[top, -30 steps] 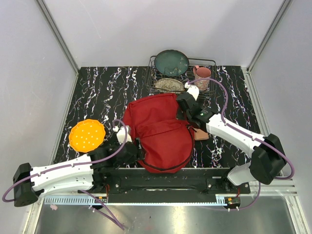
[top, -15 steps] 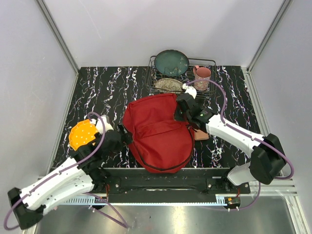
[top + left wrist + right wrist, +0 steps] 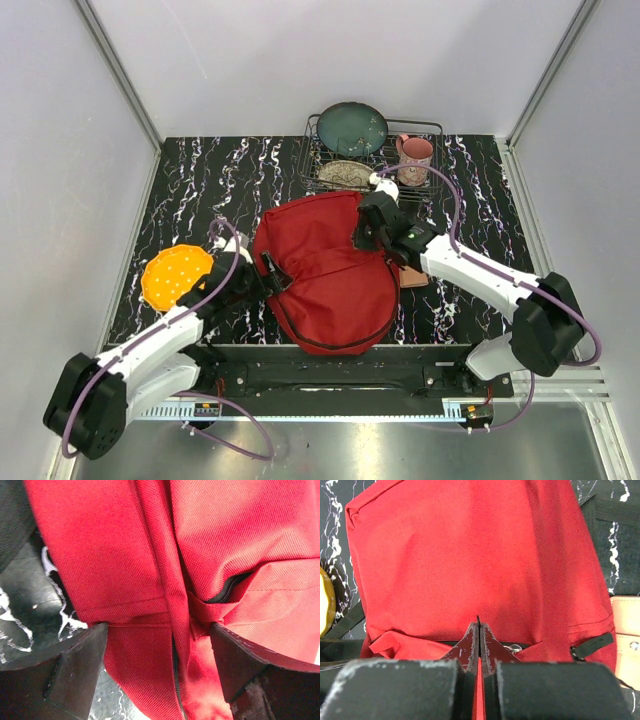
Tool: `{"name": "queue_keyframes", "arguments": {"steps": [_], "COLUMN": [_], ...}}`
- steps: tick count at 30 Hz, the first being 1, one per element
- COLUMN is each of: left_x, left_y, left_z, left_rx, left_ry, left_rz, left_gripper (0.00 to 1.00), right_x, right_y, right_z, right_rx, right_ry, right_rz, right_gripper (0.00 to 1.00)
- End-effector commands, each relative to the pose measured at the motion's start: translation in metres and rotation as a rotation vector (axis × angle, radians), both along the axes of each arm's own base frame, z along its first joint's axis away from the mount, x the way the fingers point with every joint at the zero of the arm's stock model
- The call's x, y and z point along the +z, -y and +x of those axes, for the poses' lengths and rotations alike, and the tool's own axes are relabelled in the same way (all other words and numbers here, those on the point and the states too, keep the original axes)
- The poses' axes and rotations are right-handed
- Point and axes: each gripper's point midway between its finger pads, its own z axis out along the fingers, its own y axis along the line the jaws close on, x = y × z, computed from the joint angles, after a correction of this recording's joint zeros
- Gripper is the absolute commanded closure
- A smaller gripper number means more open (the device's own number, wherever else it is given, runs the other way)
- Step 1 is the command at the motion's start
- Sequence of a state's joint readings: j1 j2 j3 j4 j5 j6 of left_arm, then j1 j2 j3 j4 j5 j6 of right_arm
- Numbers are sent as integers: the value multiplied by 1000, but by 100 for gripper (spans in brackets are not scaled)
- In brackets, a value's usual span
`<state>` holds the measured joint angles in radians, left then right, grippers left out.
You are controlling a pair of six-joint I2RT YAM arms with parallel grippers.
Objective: Pack the student bag
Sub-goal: Unzip the student bag at the center of the board.
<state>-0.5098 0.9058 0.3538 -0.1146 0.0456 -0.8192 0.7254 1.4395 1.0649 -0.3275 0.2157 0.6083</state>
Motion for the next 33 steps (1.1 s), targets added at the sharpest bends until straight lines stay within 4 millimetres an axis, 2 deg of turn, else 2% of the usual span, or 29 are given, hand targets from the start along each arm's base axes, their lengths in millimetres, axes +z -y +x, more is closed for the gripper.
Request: {"name": "queue_keyframes", "arguments": {"steps": [1,2,10,13,16,20,24,33], "left_x": [37,38,58,68,68,67,72,76], "left_y": [45,46,45,44,43,42,43,45], "left_z": [6,6,4,4,2,-1,-6,-8], "left_rx": [-164,-167,-174,-172,-178,-188,-210,-235], "left_ry": [130,131,206,236,241,253,280,315], "left_rz": [-227,-238,-268,-279,-277,-274,-292,-303], "left_gripper": [14,17,17,17,17,17,17,17], "right_x": [22,15,33,30,25,30,27,39], "right_y": [-34,-42,-98,-112,-131,-157,-169,-206], "right_z": [0,-3,-13,-13,-19,-22,-24,-36], "right_rx": [59,73,144,148,179,200,210,293], "right_ry": [37,25,37,22,-2,-5,-22,-39], "right_rz": [56,41,93,97,107,150,164,231], "right_gripper": [100,100,100,100,100,100,100,100]}}
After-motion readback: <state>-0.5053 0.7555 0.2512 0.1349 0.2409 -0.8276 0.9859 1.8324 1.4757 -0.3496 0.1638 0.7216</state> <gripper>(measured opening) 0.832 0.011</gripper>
